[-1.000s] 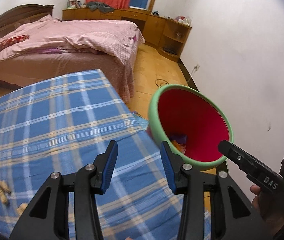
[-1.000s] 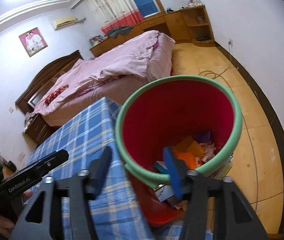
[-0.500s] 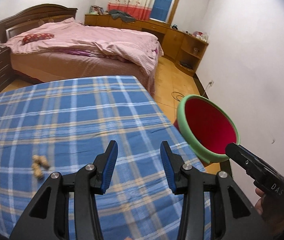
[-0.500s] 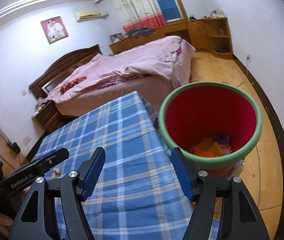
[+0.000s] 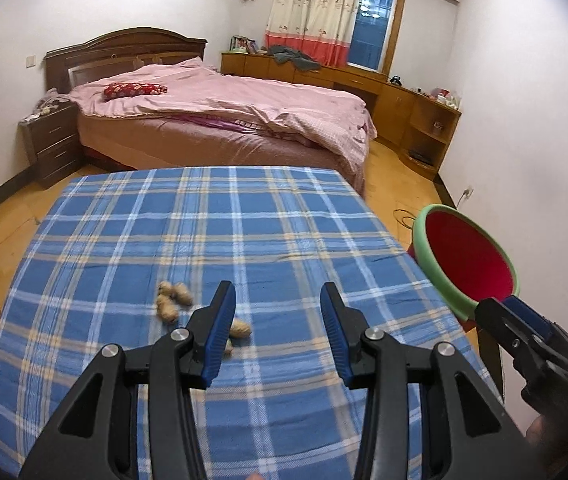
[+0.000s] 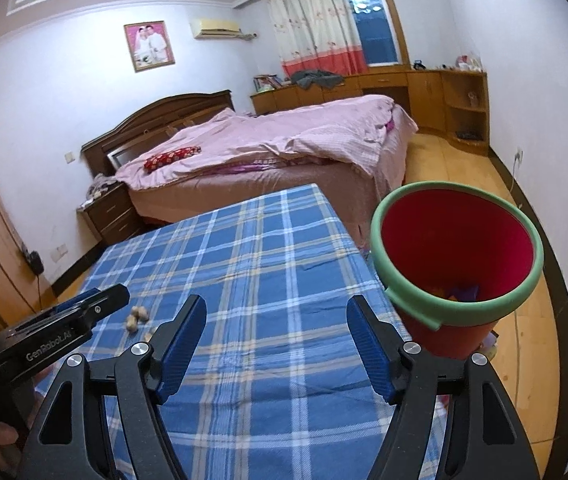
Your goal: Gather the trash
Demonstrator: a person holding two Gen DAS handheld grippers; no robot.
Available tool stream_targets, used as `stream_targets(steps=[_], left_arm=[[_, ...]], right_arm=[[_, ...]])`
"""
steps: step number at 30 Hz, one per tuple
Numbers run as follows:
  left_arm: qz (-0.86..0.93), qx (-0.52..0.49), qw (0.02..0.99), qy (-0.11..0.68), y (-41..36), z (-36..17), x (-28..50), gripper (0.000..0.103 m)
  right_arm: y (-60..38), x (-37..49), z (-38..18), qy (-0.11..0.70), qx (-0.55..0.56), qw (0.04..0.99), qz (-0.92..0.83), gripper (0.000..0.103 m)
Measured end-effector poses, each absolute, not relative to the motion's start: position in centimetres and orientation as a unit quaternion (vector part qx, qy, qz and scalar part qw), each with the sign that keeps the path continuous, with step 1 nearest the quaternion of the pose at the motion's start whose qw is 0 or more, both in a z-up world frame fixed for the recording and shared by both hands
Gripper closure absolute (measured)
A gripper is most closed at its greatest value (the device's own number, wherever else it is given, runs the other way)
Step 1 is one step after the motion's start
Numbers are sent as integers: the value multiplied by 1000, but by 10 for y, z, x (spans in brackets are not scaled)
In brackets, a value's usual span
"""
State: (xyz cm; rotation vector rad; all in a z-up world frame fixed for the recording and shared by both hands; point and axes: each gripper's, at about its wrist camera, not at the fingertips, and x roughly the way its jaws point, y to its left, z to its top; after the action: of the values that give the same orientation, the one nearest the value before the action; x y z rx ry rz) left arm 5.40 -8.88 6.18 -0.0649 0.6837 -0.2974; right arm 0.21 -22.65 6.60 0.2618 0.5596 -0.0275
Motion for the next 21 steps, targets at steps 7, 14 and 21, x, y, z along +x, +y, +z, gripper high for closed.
stream_targets(steps=[7, 14, 21], left_arm=[[-117, -20, 938, 327, -85, 52, 45, 59], [-103, -13, 939, 329, -83, 44, 42, 59], [-87, -9, 939, 333, -81, 37, 42, 59]], right_arm=[[-214, -2, 57, 274, 116, 955, -13, 29], [-211, -5, 50, 277, 111, 954, -16, 29], [-210, -5, 45, 281, 108, 953, -19, 29]])
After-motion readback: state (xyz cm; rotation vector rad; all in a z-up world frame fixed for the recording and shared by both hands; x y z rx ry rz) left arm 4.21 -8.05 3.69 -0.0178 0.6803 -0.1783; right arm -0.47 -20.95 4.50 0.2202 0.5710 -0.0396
